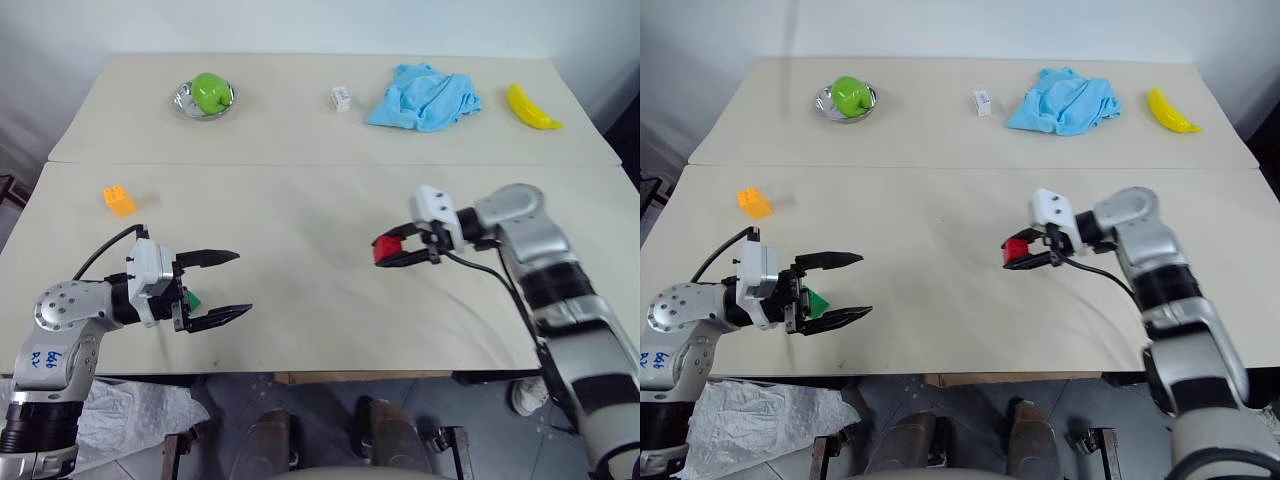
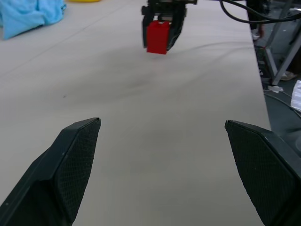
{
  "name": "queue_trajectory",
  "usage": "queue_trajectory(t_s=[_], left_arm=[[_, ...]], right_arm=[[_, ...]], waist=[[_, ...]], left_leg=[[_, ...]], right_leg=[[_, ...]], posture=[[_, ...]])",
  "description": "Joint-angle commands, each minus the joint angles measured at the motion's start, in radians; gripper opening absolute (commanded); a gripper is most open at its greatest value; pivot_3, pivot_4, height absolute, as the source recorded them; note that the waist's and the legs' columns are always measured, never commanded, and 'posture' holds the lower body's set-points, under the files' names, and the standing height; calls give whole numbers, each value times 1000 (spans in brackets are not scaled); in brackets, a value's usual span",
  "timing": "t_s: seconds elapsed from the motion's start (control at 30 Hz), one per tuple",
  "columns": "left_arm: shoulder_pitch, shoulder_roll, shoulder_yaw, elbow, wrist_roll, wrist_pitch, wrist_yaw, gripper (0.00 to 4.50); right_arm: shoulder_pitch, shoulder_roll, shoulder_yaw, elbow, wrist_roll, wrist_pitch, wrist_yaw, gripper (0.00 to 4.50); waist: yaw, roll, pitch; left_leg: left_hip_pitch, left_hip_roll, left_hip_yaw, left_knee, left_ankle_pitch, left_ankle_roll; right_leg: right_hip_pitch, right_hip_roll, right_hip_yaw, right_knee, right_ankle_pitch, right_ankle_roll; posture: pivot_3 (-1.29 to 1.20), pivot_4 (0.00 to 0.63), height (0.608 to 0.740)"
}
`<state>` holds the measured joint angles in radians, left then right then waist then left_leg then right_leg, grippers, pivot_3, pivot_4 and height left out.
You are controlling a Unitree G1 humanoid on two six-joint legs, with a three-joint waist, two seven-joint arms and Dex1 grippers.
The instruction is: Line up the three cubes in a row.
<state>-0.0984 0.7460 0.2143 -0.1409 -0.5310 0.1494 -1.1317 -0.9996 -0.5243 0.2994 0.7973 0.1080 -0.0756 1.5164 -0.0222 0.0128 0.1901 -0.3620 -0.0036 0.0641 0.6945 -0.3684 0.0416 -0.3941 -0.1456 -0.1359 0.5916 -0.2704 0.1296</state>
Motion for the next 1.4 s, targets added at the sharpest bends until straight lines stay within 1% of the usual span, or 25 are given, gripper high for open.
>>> queue_trajectory(t_s=[0.03, 0.1, 0.17, 0.27, 0.33, 0.37, 0.47, 0.57, 0.6, 0.67, 0.73, 0.83, 0.87, 0.93, 0.97, 1.07, 1.13, 1.2, 1.23, 1.27, 1.4], left_arm=[[39, -1, 55, -34, -2, -20, 30, 4500], [66, 0, 76, -52, -4, -20, 45, 4500], [89, 2, 92, -67, -7, -21, 55, 4500], [106, 1, 107, -76, -6, -25, 73, 4500], [121, 0, 125, -80, -5, -31, 85, 4500], [122, -1, 132, -78, -4, -33, 92, 4500], [121, 0, 147, -73, -6, -32, 108, 4500], [121, -28, 224, -58, -30, -41, 171, 4500], [123, -39, 251, -53, -35, -44, 195, 4500], [183, -59, 339, -31, -38, -58, 216, 4500], [219, -68, 381, -20, -37, -69, 221, 4500], [329, -95, 468, 38, -42, -77, 219, 4500], [363, -99, 500, 85, -46, -77, 210, 4500], [420, -94, 539, 177, -51, -75, 175, 4500], [437, -90, 547, 206, -51, -79, 161, 4500], [500, -87, 553, 252, -41, -97, 114, 4500], [514, -83, 539, 282, -24, -120, 86, 4500], [506, -88, 499, 270, -20, -123, 65, 4500], [499, -90, 481, 256, -19, -126, 57, 4500], [490, -90, 465, 241, -22, -123, 51, 4500], [428, -90, 393, 185, 9, -149, 77, 4500]], right_arm=[[-81, 37, -4, 180, -62, -125, -13, 1537], [-116, 63, -8, 253, -82, -156, -1, 1537], [-134, 77, -13, 304, -95, -171, 30, 1537], [-149, 87, -19, 369, -119, -203, 36, 1537], [-154, 87, -25, 402, -133, -230, 37, 2266], [-157, 89, -35, 412, -135, -262, 18, 2511], [-173, 94, -70, 427, -124, -295, 27, 3498], [-193, 78, -163, 399, -46, -338, 55, 4478], [-193, 71, -190, 384, -21, -345, 74, 4478], [-144, 29, -217, 274, 78, -303, 94, 4478], [-107, 3, -219, 196, 136, -261, 98, 4478], [48, -70, -290, -34, 256, -149, 98, 4478], [129, -99, -316, -127, 319, -113, 98, 4478], [281, -139, -364, -254, 402, -60, 97, 4478], [334, -151, -379, -304, 438, -39, 97, 4478], [522, -173, -408, -425, 476, -41, 96, 4478], [606, -193, -396, -488, 490, -19, 92, 4478], [663, -213, -369, -541, 510, 19, 96, 4478], [681, -217, -361, -559, 513, 15, 98, 4478], [687, -212, -363, -569, 511, 4, 98, 4478], [676, -208, -370, -588, 508, 14, 85, 4478]], waist=[[-2, 0, 0], [-9, 0, 0], [-10, 1, 0], [-9, 1, 0], [-10, 1, 0], [-10, 1, 0], [-10, 1, 0], [-11, 2, 1], [-11, 2, 1], [-12, 2, 1], [-11, 2, 1], [-5, 1, 1], [-3, 1, 1], [7, 1, 1], [7, 1, 1], [14, 1, 1], [18, 1, 1], [19, 1, 1], [20, 1, 1], [19, 1, 1], [19, 1, 1]], left_leg=[[-2, 0, -1, 1, 0, 0], [-6, -1, -2, 2, 0, 0], [-6, -1, -2, 2, 0, 0], [-7, 0, -3, 3, 0, 0], [-6, 0, -3, 3, 0, 0], [-6, 0, -3, 3, 0, 0], [-6, 0, -3, 4, 0, 0], [-6, 0, -3, 4, 0, 0], [-6, 0, -3, 4, 0, 0], [-6, 0, -3, 4, 0, 0], [-6, 0, -3, 3, 0, 0], [-7, 0, -4, 3, 0, 0], [-6, 0, -5, 3, 0, 0], [-7, 0, -5, 3, -1, 0], [-7, 0, -5, 3, -1, 1], [-6, -1, -1, 3, -2, 2], [-5, 0, 1, 4, -2, 2], [-2, 0, 2, 4, -2, 1], [-1, 0, 2, 4, -2, 1], [1, 0, 3, 4, -4, -3], [3, 2, 4, 4, -5, -5]], right_leg=[[-1, 0, 0, 0, 0, 0], [-3, 0, -1, 0, 0, 0], [-4, 0, -1, 0, 0, 0], [-3, 0, -2, 0, 0, 0], [-3, 0, -1, 0, 0, 0], [-3, 0, -1, 1, 0, 0], [-3, 0, -1, 1, 0, 0], [-3, 0, -1, 1, 0, 0], [-3, 0, 0, 1, 0, 0], [-3, 0, 0, 1, 0, 0], [-3, 0, 0, 1, 0, 0], [-3, 0, 0, -1, 0, 0], [-2, 0, 0, -1, 0, 0], [-2, -1, -1, -1, 0, 0], [-2, -1, -2, -1, 0, 0], [-2, -1, -2, -1, 0, 1], [-2, -2, -1, -1, 1, 2], [0, -3, 0, 0, 1, 2], [0, -4, 1, 0, 1, 2], [0, -5, 2, -1, 1, 2], [0, -8, 6, -1, 1, 0]], posture=[[0, 150, 740], [0, 150, 740], [0, 150, 740], [0, 150, 740], [0, 150, 740], [0, 150, 740], [0, 150, 740], [0, 150, 740], [0, 150, 740], [0, 150, 740], [0, 150, 740], [0, 150, 740], [0, 150, 740], [0, 150, 740], [0, 150, 740], [0, 150, 740], [0, 150, 740], [0, 150, 740], [0, 150, 740], [0, 150, 740], [0, 150, 740]])
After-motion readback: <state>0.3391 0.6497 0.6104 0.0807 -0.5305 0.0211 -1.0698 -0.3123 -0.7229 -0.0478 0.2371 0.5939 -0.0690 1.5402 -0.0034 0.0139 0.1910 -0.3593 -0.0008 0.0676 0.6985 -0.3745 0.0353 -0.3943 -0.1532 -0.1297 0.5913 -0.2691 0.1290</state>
